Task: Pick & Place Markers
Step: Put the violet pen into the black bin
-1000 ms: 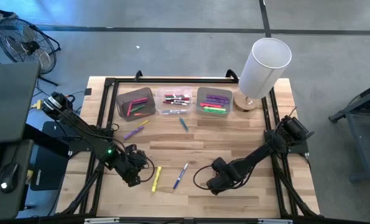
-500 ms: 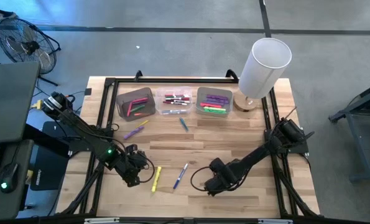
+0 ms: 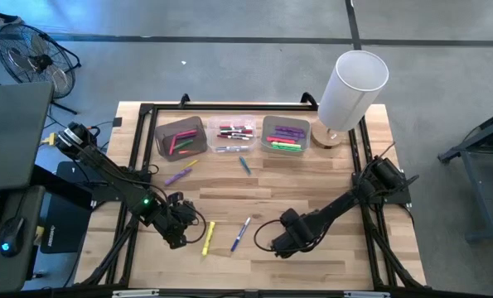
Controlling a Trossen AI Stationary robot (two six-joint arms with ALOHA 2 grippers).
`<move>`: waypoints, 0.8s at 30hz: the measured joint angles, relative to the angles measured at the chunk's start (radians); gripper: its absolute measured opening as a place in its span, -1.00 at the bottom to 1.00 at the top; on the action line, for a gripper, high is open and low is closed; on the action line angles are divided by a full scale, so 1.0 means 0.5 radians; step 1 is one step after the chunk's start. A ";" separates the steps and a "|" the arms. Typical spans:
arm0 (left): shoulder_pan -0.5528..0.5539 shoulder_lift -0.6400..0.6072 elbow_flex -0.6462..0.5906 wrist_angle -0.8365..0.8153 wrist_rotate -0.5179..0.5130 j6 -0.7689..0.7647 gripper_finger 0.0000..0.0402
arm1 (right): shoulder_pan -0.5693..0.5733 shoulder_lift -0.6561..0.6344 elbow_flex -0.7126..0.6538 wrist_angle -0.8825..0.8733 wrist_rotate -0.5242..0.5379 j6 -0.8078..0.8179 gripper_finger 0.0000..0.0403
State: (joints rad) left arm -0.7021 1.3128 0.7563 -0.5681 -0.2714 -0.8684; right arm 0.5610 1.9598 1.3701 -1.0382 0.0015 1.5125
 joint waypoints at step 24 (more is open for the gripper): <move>0.004 0.000 0.001 0.083 0.038 -0.001 -1.00 | -0.019 -0.024 -0.382 0.470 -0.013 -0.098 -0.86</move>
State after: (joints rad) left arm -0.7002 1.3128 0.7567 -0.5265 -0.2523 -0.8688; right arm 0.5514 1.9476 1.1790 -0.8032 -0.0049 1.4636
